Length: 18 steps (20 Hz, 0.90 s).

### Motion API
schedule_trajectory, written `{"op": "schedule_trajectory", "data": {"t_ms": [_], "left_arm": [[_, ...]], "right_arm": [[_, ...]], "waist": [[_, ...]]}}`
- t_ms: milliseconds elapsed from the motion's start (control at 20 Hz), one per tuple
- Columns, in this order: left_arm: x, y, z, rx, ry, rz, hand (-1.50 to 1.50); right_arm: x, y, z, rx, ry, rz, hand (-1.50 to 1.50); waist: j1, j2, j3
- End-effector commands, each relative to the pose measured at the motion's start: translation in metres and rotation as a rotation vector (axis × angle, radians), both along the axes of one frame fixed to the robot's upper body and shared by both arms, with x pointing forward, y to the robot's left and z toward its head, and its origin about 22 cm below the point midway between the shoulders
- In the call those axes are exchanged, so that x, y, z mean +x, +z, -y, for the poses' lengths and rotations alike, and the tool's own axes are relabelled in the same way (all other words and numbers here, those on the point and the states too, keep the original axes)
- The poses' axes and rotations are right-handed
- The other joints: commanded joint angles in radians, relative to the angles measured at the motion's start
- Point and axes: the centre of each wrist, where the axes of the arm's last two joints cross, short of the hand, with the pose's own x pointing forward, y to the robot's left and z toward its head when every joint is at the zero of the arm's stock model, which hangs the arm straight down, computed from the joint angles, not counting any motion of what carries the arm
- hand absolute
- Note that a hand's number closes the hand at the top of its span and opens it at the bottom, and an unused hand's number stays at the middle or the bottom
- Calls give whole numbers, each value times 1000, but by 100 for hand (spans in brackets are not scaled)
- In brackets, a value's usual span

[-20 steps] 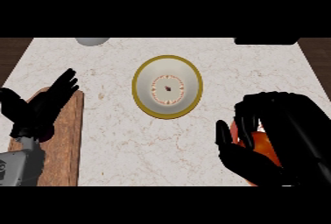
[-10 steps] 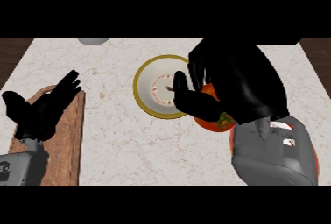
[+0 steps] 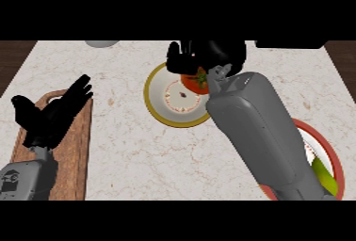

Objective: Pick the tomato from the plate and place it in the bowl

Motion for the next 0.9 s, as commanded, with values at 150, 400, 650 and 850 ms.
{"op": "schedule_trajectory", "data": {"t_ms": [150,400,650,850], "left_arm": [[9,-7,-8,-8,-2,8,0],[26,15,19,0,-15,11,0],[19,15,7,3,-40,35,0],[19,12,18,19,-86,45,0]], "right_arm": [[55,-58,2,11,-21,-28,150],[79,-74,5,117,18,-92,150],[92,-97,11,106,17,-142,150],[96,-113,31,419,-106,-224,-150]], "waist": [[8,10,0],[25,15,1],[56,27,0],[93,41,1]]}}
